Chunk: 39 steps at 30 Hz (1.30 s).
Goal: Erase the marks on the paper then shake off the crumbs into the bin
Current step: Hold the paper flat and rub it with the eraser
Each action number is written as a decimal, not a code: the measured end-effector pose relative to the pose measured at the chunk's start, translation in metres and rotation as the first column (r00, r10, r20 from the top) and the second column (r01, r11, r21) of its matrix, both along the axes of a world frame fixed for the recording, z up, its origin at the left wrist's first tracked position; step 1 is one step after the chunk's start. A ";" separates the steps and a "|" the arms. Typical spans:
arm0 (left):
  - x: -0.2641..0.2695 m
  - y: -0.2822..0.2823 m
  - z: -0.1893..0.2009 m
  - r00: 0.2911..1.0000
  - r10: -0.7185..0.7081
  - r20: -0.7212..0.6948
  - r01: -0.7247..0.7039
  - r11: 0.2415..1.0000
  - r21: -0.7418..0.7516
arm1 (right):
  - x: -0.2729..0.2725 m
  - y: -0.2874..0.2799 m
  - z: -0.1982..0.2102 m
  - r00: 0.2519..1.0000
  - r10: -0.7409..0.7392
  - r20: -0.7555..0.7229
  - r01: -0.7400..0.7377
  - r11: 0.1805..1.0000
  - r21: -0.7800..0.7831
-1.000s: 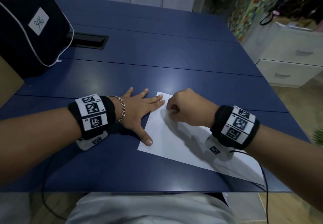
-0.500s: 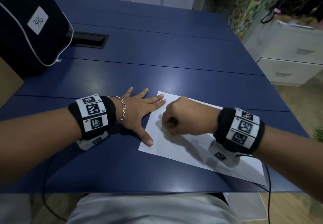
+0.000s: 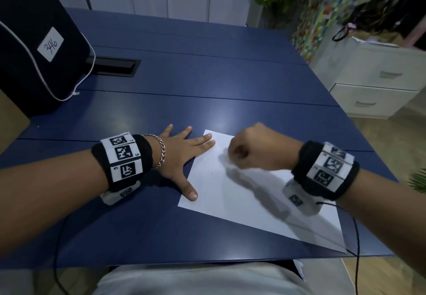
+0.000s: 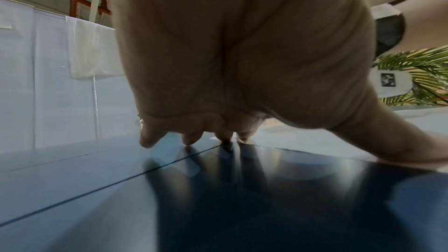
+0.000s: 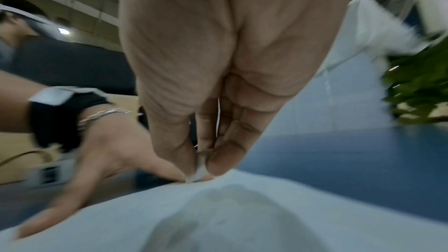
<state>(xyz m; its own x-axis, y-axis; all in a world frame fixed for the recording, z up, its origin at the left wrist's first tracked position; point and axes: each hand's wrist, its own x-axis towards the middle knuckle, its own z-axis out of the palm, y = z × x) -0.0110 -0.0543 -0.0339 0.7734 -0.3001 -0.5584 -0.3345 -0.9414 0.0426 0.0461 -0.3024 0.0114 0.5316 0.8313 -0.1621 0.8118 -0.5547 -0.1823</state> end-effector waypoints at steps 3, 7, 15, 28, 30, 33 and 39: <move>0.009 0.006 0.009 0.997 -0.077 0.009 0.076 0.996 0.042 | 0.022 -0.036 0.002 0.988 -0.151 0.040 0.150 0.988 0.031; 0.034 0.025 0.025 0.993 -0.069 0.096 0.060 0.993 0.097 | 0.012 -0.068 -0.008 0.972 -0.230 -0.051 0.225 0.970 -0.089; 0.011 -0.005 0.026 0.902 0.134 0.410 -0.050 0.977 -0.208 | -0.024 -0.077 -0.017 0.936 -0.351 -0.015 0.350 0.935 -0.049; -0.009 -0.014 0.000 0.976 0.129 0.178 -0.067 0.945 -0.319 | -0.037 -0.045 0.003 0.981 -0.179 -0.076 0.181 0.983 0.029; -0.002 -0.023 0.003 0.974 0.138 0.179 -0.086 0.959 -0.270 | -0.015 -0.032 0.004 0.984 -0.163 -0.076 0.170 0.981 0.089; -0.001 -0.038 -0.002 0.981 0.152 0.121 -0.123 0.968 -0.219 | 0.009 -0.012 -0.004 0.987 -0.150 -0.048 0.154 0.985 0.074; -0.006 -0.044 -0.015 0.985 0.153 0.083 -0.140 0.979 -0.147 | 0.024 0.002 -0.018 0.988 -0.152 0.004 0.152 0.986 0.068</move>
